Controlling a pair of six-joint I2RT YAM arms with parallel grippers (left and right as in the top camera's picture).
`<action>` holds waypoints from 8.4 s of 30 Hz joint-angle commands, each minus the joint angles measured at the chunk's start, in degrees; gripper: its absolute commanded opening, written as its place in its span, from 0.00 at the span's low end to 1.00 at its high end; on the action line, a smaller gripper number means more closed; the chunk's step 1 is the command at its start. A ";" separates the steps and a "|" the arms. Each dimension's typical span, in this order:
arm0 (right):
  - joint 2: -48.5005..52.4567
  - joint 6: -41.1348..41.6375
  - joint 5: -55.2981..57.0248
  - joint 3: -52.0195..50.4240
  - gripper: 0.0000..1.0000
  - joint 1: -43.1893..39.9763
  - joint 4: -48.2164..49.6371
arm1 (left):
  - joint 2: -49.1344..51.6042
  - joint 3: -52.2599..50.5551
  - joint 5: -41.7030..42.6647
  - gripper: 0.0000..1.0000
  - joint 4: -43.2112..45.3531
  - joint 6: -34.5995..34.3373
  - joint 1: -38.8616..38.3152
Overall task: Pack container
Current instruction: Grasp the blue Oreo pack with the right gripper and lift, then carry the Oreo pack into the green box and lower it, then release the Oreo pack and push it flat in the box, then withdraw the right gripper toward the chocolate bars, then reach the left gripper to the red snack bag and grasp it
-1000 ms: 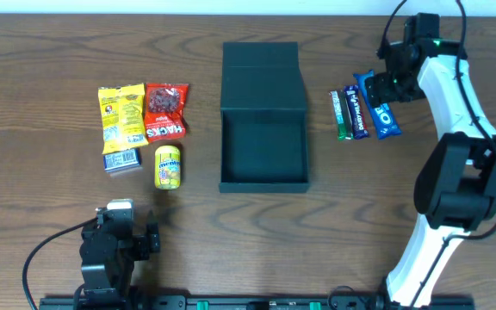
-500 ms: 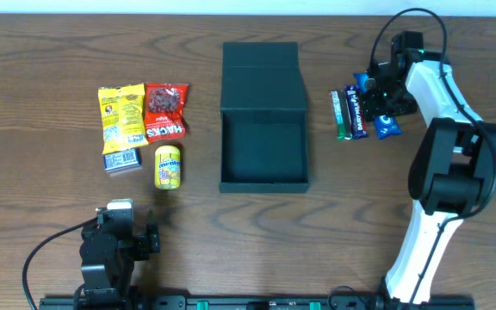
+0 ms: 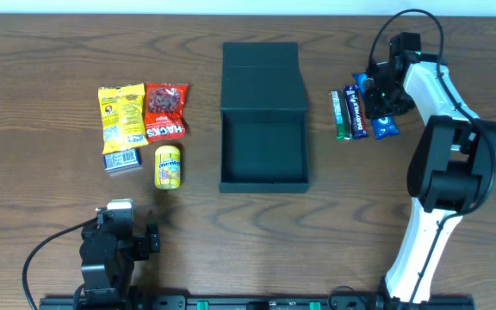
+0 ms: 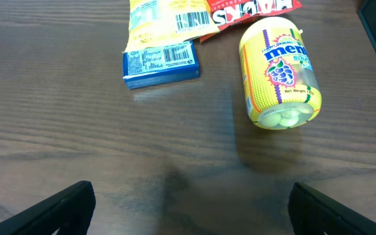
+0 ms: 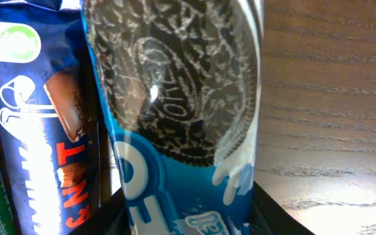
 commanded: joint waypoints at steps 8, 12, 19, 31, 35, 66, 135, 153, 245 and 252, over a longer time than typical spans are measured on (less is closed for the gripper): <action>-0.13 3.26 -0.37 5.38 0.02 -0.35 -3.37 | -0.37 -0.61 -0.81 0.95 -0.15 0.81 0.17; -0.92 3.39 0.61 13.09 0.01 -0.33 -7.61 | -0.37 -0.61 -0.81 0.95 -0.15 0.81 0.17; -4.68 -15.02 -20.22 23.71 0.01 2.64 -16.87 | -0.37 -0.61 -0.81 0.95 -0.15 0.81 0.17; -5.62 -42.10 -19.91 23.63 0.01 20.33 -27.67 | -0.37 -0.61 -0.81 0.95 -0.15 0.81 0.17; -5.07 -42.27 -17.57 23.08 0.01 24.59 -26.84 | -0.37 -0.61 -0.81 0.95 -0.15 0.81 0.17; -5.07 -40.02 -10.62 7.76 0.61 31.67 -17.14 | -0.37 -0.61 -0.81 0.95 -0.15 0.81 0.17; -11.50 -19.87 -1.49 -3.91 0.01 35.06 -7.06 | -0.37 -0.61 -0.81 0.95 -0.15 0.81 0.17; -30.34 -10.34 -1.53 -4.02 0.01 21.66 -3.96 | -0.37 -0.61 -0.81 0.96 -0.15 0.81 0.17; -27.89 -7.08 -26.47 -4.02 0.99 14.38 -6.88 | 106.73 58.84 -7.61 0.96 25.31 -13.92 -9.57; -27.89 -5.77 -26.47 -4.02 0.99 14.38 -6.97 | 110.51 58.84 -7.52 0.94 28.96 -13.97 -9.57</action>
